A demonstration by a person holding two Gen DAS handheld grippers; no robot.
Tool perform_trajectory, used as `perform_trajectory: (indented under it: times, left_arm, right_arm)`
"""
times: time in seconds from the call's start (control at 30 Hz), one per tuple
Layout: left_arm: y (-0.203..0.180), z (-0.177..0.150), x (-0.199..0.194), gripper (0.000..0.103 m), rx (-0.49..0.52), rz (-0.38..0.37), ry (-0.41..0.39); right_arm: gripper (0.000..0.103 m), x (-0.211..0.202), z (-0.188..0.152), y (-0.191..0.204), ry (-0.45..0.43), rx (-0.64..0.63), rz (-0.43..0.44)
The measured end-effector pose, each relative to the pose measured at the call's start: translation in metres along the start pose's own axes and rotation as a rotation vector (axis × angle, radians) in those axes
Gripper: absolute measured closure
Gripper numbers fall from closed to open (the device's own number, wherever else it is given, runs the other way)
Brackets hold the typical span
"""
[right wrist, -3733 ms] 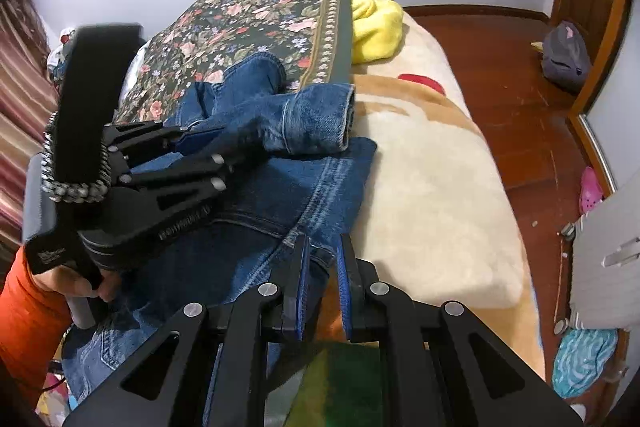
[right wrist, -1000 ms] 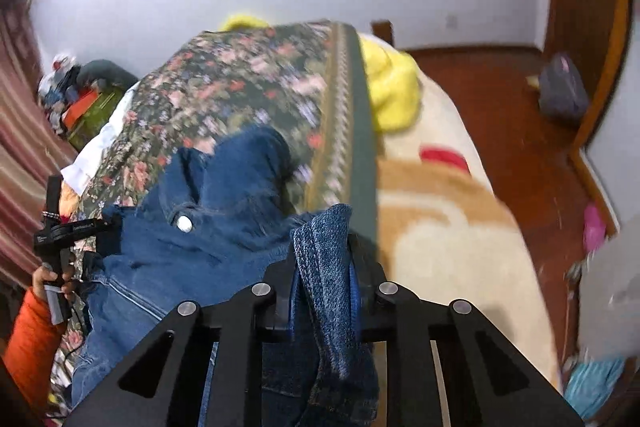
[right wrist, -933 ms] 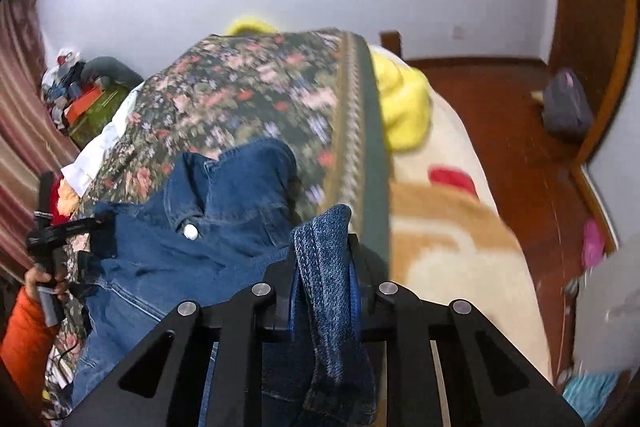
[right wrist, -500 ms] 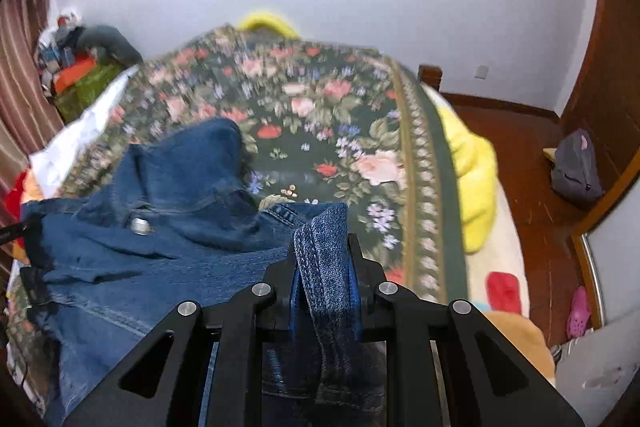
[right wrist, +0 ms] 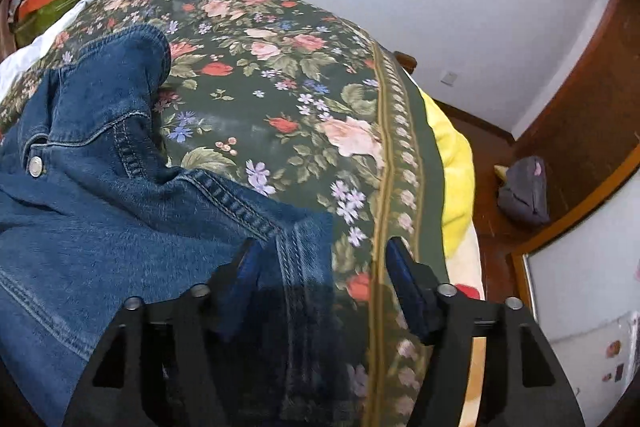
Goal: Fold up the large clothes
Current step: 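Release the jacket with both grippers and lift them away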
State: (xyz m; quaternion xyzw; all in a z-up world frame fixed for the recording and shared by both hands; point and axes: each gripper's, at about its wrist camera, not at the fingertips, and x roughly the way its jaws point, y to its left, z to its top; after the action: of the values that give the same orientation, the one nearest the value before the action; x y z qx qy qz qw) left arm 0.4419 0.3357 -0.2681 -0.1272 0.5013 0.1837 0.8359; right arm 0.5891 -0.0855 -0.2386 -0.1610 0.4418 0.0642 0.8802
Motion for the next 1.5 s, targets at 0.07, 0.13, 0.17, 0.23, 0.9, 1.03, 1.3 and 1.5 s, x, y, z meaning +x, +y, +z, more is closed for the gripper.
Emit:
perform_trajectory:
  times: [0.07, 0.13, 0.17, 0.23, 0.9, 1.03, 1.3, 1.5]
  left_arm:
    - [-0.003, -0.001, -0.012, 0.086, 0.026, -0.01, -0.001]
    - [-0.004, -0.003, -0.028, 0.086, 0.032, -0.026, -0.012]
    - [-0.004, -0.004, -0.04, 0.086, 0.035, -0.036, -0.025]
    - [-0.008, -0.007, -0.064, 0.084, 0.042, -0.05, -0.055]
    - [-0.017, -0.106, -0.284, 0.018, 0.129, -0.258, -0.251]
    - [-0.009, -0.129, -0.281, 0.017, 0.113, -0.25, -0.218]
    - [0.039, -0.183, -0.222, 0.017, -0.016, -0.239, -0.038]
    - [0.056, -0.236, -0.157, 0.017, -0.105, -0.26, 0.161]
  right_arm:
    - [0.04, -0.013, -0.005, -0.006, 0.023, 0.022, 0.039]
    - [0.04, -0.032, -0.01, -0.012, 0.031, 0.042, 0.086]
    - [0.04, -0.042, -0.011, -0.013, 0.029, 0.048, 0.104]
    - [0.04, -0.067, -0.015, -0.017, 0.015, 0.061, 0.145]
    - [0.006, -0.314, -0.099, -0.034, -0.246, 0.096, 0.419]
    - [0.006, -0.316, -0.129, -0.03, -0.202, 0.083, 0.424]
    - [0.006, -0.276, -0.188, -0.022, -0.032, 0.124, 0.423]
    - [0.006, -0.244, -0.224, -0.026, 0.093, 0.206, 0.44]
